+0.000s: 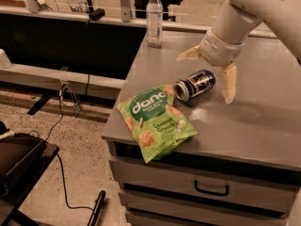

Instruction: Move pepsi can near green rice chip bag

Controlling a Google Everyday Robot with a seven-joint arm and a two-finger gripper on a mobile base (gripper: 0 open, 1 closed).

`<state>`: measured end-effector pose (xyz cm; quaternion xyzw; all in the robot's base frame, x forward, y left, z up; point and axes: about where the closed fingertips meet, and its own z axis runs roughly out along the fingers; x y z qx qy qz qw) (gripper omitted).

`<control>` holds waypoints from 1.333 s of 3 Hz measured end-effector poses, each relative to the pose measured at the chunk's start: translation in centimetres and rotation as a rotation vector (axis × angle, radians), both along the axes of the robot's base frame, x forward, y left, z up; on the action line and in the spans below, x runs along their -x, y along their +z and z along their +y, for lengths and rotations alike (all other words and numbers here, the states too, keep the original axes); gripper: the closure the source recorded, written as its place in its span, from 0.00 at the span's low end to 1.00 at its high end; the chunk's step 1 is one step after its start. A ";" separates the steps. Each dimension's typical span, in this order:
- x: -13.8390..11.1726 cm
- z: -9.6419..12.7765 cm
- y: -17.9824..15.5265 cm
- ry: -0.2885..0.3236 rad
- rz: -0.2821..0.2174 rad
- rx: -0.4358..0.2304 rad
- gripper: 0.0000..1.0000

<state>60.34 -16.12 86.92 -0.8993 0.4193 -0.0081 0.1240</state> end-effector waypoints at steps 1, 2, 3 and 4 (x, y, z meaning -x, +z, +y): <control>-0.2 -1.0 0.8 -0.042 -0.016 -0.016 0.00; -1.0 -3.1 1.8 -0.143 -0.049 -0.090 0.00; -1.4 -4.7 2.6 -0.230 -0.067 -0.135 0.00; -1.4 -4.7 2.7 -0.236 -0.067 -0.138 0.00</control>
Offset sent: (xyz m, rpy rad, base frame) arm 0.0156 -0.0625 0.0367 0.1890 -0.0842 -0.2757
